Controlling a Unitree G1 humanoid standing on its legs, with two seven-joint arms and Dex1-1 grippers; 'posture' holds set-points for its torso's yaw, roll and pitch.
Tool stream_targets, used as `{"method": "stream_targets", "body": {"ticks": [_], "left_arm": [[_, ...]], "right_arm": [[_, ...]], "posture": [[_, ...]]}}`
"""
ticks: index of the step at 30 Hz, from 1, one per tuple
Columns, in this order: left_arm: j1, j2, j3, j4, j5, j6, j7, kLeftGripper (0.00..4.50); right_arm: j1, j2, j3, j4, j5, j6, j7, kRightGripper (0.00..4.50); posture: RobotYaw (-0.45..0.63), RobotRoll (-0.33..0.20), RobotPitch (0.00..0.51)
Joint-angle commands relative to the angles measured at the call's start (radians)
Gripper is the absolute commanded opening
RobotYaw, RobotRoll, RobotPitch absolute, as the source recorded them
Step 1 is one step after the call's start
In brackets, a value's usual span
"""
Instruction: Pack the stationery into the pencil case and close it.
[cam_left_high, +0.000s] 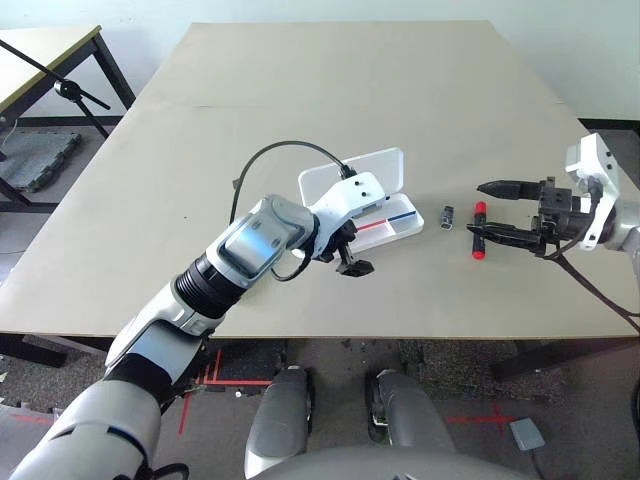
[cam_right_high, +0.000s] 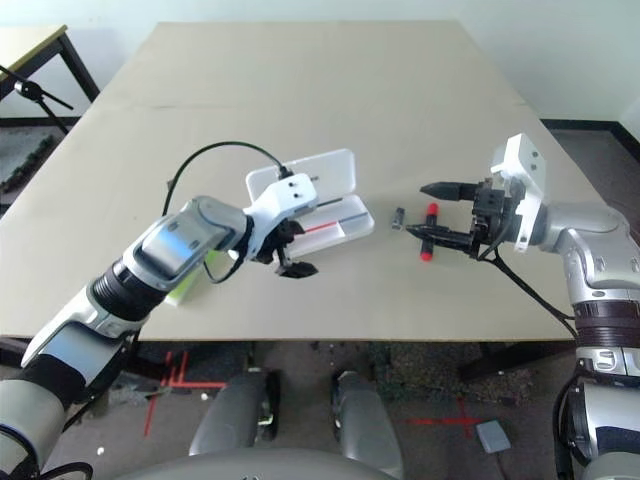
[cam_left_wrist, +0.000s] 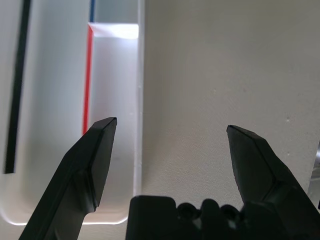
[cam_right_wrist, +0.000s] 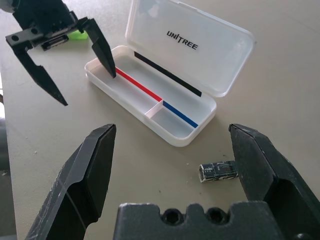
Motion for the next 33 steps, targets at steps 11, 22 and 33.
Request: {"method": "stream_targets", "body": {"ticks": [11, 22, 33], "left_arm": [[0.003, -0.021, -0.050, 0.195, 0.058, -0.089, -0.015, 3.10], [0.000, 0.065, -0.068, 0.151, 0.122, -0.381, -0.170, 0.02], [0.056, 0.191, -0.040, 0.006, 0.137, -0.487, -0.288, 0.02]], "right_arm": [[0.054, -0.015, -0.038, -0.074, 0.027, 0.030, -0.036, 4.50], [0.090, -0.049, -0.092, -0.054, 0.039, 0.043, -0.052, 4.50], [0.102, -0.052, -0.141, 0.067, 0.032, 0.034, -0.080, 4.50]], "posture": [[0.18, 0.000, 0.108], [0.17, 0.000, 0.102], [0.19, 0.000, 0.108]]}}
